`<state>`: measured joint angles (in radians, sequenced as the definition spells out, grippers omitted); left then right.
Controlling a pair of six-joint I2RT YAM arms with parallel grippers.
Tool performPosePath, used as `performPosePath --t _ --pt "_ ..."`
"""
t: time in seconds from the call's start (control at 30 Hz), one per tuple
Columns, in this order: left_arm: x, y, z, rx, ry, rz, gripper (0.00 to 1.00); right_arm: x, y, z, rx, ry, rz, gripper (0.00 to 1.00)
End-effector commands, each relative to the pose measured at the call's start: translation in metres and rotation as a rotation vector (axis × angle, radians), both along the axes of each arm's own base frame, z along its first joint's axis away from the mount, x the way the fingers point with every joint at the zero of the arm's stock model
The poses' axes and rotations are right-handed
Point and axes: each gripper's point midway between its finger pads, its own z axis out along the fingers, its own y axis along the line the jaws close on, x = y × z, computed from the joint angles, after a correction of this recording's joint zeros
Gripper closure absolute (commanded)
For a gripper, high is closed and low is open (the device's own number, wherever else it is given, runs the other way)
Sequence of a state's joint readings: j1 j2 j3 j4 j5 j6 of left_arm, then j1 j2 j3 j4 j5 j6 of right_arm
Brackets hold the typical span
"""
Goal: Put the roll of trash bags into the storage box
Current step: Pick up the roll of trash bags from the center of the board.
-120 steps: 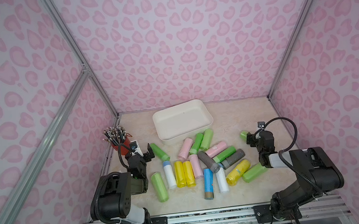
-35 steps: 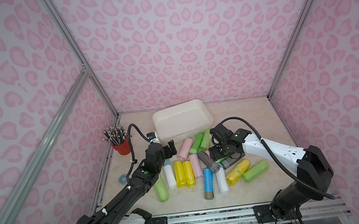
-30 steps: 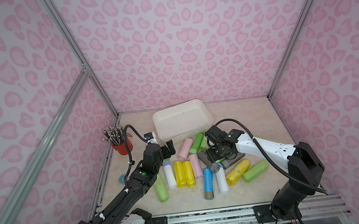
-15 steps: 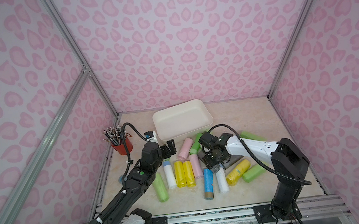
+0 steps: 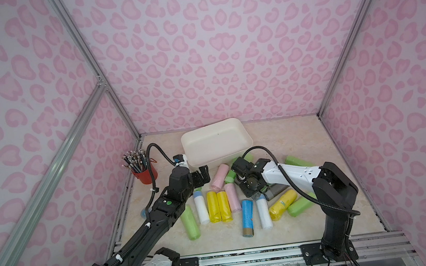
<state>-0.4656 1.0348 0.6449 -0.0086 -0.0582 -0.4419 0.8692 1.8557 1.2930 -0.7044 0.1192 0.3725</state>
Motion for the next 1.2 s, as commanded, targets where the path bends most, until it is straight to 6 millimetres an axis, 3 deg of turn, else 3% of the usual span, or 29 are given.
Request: performPosePath --t 0.0,0.37,0.63,1.0,1.17 --pt "0.001 0.003 0.005 -0.003 -0.017 0.019 0.01 -0.010 -0.002 -0.008 0.000 0.057 -0.008 0.59" --pt "0.000 0.001 0.017 -0.039 -0.041 0.014 0.01 -0.001 -0.007 0.035 0.133 -0.010 -0.087 0.64" --pt "0.003 -0.012 0.026 -0.092 -0.049 -0.034 0.01 0.020 -0.010 0.065 0.333 -0.025 -0.209 0.64" --pt "0.012 -0.034 0.041 -0.131 -0.053 -0.116 0.01 0.097 -0.006 0.111 0.505 -0.134 -0.328 0.65" --pt "0.016 -0.047 0.050 -0.155 -0.060 -0.153 0.01 0.135 -0.002 0.122 0.514 -0.206 -0.350 0.65"
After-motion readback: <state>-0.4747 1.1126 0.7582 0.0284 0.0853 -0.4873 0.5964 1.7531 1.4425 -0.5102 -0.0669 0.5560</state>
